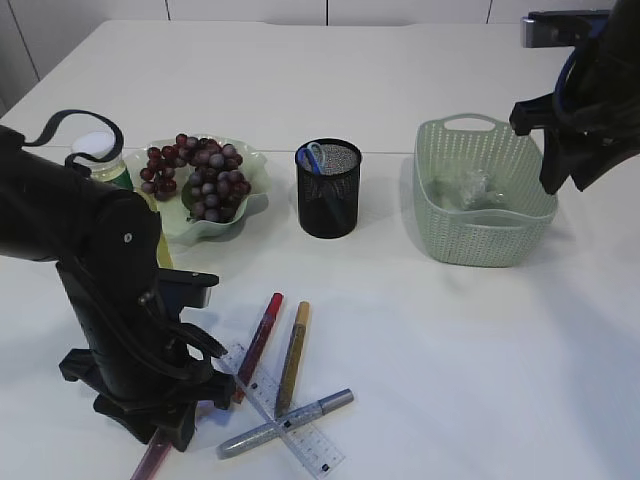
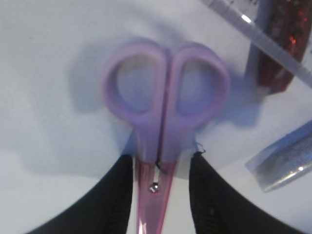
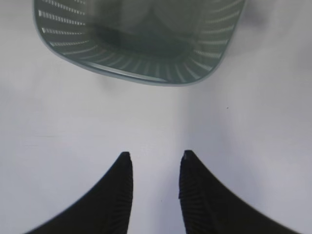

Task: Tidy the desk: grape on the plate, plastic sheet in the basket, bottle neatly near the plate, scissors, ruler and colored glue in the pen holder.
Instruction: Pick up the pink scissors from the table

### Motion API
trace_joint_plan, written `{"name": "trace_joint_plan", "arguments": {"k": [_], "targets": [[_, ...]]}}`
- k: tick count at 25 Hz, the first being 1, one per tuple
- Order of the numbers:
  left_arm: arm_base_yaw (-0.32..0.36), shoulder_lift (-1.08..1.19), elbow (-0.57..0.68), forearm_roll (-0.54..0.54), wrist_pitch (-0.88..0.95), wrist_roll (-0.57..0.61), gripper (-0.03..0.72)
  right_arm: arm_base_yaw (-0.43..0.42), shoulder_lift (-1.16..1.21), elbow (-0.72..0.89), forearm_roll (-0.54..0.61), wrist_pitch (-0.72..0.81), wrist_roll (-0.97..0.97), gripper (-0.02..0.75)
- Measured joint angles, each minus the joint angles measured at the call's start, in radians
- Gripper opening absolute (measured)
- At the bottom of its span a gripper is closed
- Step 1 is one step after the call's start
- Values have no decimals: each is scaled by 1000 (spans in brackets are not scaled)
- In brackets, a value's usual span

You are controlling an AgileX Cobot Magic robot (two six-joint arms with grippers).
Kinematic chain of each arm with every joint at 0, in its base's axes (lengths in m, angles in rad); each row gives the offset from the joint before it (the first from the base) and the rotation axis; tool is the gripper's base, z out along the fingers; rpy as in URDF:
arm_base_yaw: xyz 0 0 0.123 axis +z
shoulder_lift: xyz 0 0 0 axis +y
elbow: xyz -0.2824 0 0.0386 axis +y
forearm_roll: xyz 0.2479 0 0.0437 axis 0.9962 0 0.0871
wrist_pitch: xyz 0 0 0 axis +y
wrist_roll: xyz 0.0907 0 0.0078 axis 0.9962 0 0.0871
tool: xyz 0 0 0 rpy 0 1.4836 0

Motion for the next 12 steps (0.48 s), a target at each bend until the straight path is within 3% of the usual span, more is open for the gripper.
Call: {"name": "trace_joint_plan", "arguments": {"k": [12], "targets": [[0,-8,11,-6,-25,-2,296,0,0,0,-2,0,0,272]]}}
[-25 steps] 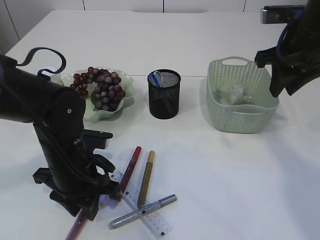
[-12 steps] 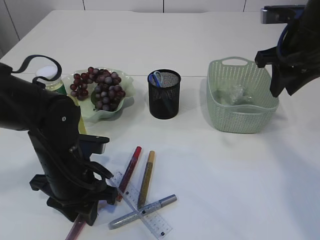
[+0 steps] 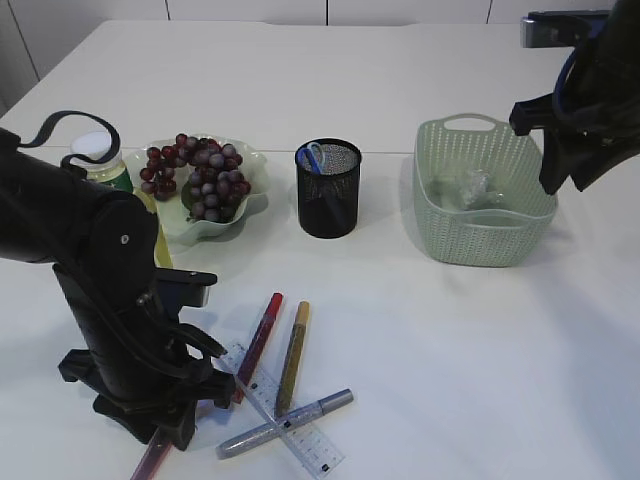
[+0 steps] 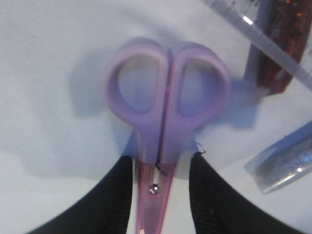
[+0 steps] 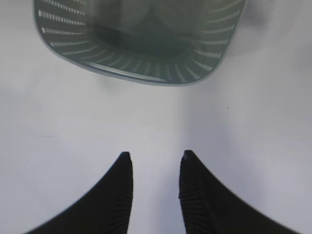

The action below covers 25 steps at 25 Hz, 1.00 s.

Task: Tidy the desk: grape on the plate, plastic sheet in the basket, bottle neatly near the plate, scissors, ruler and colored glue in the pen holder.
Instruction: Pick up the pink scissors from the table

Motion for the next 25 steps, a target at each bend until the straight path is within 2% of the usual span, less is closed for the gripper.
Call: {"name": "trace_joint_plan", "arguments": {"k": [8,20,25], "targets": [[0,0,0,-1,0,0,290,0,0,0,0,0,0,272],[0,0,2,-1,4,0,169,0,0,0,0,0,0,272],[0,0,2,-1,4,0,148,0,0,0,0,0,0,272]]}}
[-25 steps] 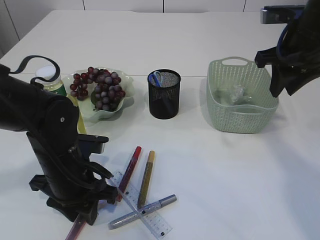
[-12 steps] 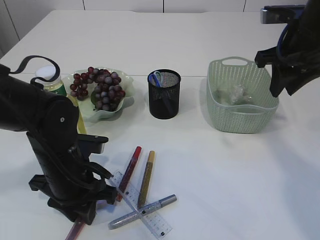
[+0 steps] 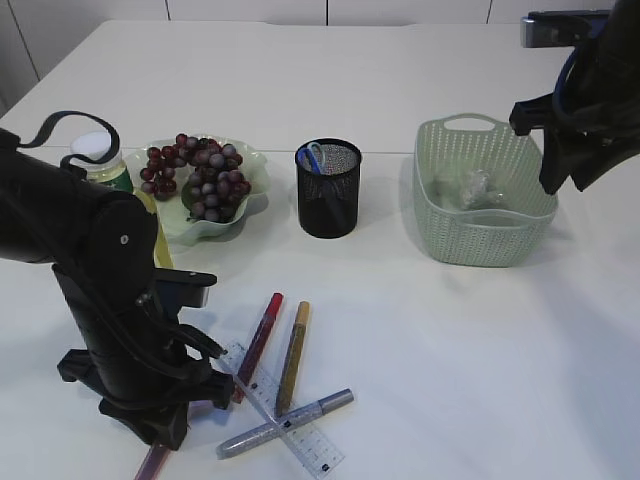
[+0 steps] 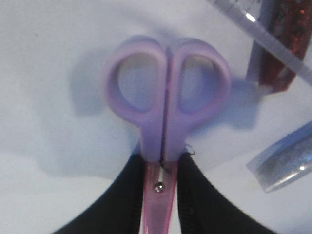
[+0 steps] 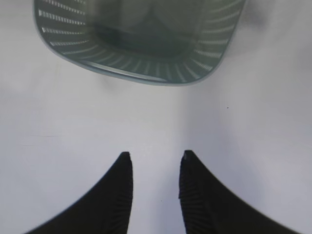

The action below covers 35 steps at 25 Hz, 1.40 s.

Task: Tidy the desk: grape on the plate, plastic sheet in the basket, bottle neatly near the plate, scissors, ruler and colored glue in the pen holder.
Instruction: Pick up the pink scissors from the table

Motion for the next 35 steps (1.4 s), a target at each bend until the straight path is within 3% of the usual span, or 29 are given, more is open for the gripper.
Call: {"name": "trace_joint_plan", "arguments": {"k": [23,35], "targets": [[0,-40,57,0,-78,0,149,0,0,0,0,0,0,272],[0,-84,61,0,-26,0,150,0,0,0,2,0,0,273]]}}
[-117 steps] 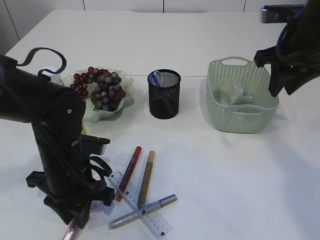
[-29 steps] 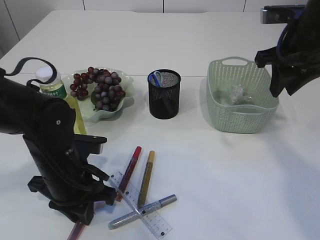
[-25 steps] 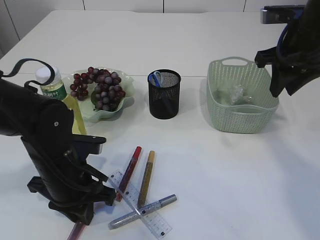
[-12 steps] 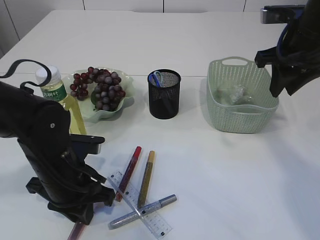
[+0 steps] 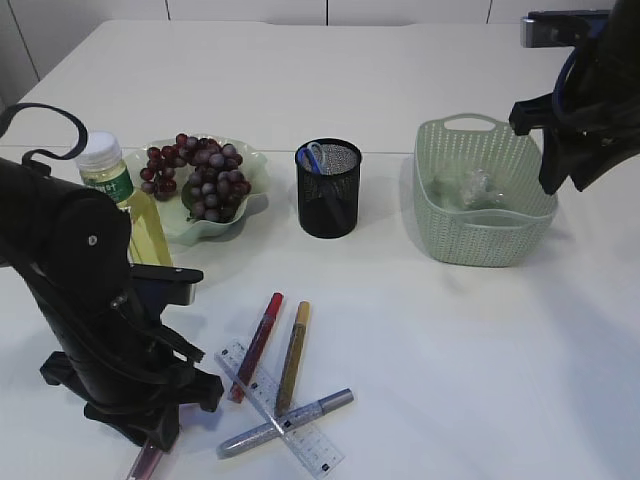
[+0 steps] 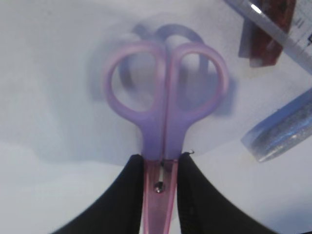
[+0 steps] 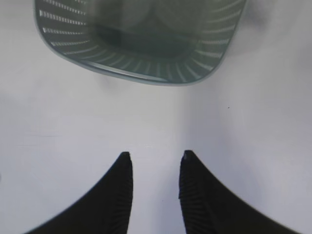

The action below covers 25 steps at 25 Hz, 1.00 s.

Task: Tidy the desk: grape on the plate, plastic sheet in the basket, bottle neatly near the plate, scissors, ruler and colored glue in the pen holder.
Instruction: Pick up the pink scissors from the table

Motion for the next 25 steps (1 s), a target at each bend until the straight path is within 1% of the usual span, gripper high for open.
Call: {"name": "trace_joint_plan", "arguments": {"k": [19,21,25], "targets": [[0,-76,1,-3,68,0,151,0,0,0,32,0,0,273],[0,-88,1,-5,68,0,151,0,0,0,47,0,0,272],[0,-121,1,-9,70,0,151,0,0,0,126,0,0,272]]}}
